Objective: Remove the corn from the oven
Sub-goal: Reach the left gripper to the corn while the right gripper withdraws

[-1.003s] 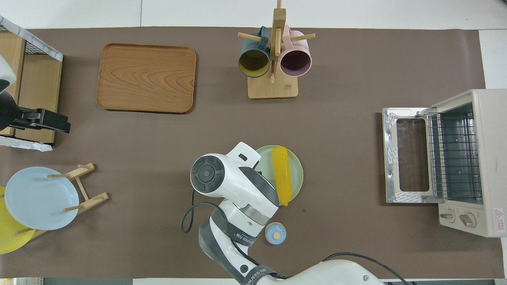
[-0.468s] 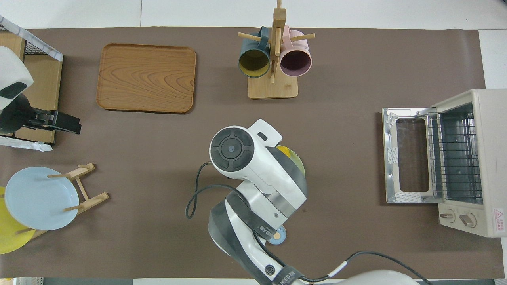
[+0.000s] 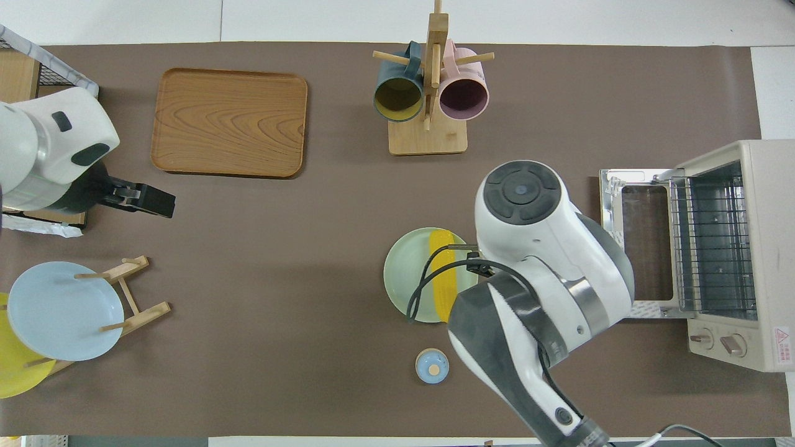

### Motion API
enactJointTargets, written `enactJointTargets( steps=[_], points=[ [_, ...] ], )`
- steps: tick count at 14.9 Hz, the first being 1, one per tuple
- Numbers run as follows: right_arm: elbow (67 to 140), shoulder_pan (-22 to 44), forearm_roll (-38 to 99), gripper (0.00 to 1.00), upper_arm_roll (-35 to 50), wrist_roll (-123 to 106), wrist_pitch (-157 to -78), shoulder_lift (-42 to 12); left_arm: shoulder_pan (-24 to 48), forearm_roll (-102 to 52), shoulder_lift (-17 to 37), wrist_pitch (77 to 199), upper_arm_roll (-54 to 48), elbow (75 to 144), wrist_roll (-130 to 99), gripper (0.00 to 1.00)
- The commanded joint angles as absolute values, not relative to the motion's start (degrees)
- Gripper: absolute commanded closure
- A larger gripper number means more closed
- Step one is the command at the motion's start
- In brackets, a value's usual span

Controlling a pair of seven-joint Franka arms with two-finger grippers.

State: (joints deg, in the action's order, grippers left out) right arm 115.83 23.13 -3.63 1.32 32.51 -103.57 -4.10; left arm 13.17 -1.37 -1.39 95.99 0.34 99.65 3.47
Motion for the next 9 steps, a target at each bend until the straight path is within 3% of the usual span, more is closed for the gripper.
enactJointTargets(
  steps=[1, 5, 9],
  points=[
    [129.35, 15.93, -3.6, 1.0, 1.93, 21.75, -115.1, 0.78, 18.26, -2.63, -1.24, 99.92, 1.05, 102.83, -1.29, 0.0],
    [132.27, 12.13, -4.74, 1.0, 1.85, 18.81, -117.24, 1.32, 26.25, -4.38, 2.09, 105.27, 1.14, 103.8, -12.0, 0.0],
    [138.77, 7.83, -7.64, 1.0, 1.85, 15.75, -127.25, 2.63, 33.73, -4.74, 6.67, 112.57, 1.05, 103.8, -22.4, 0.0]
  ],
)
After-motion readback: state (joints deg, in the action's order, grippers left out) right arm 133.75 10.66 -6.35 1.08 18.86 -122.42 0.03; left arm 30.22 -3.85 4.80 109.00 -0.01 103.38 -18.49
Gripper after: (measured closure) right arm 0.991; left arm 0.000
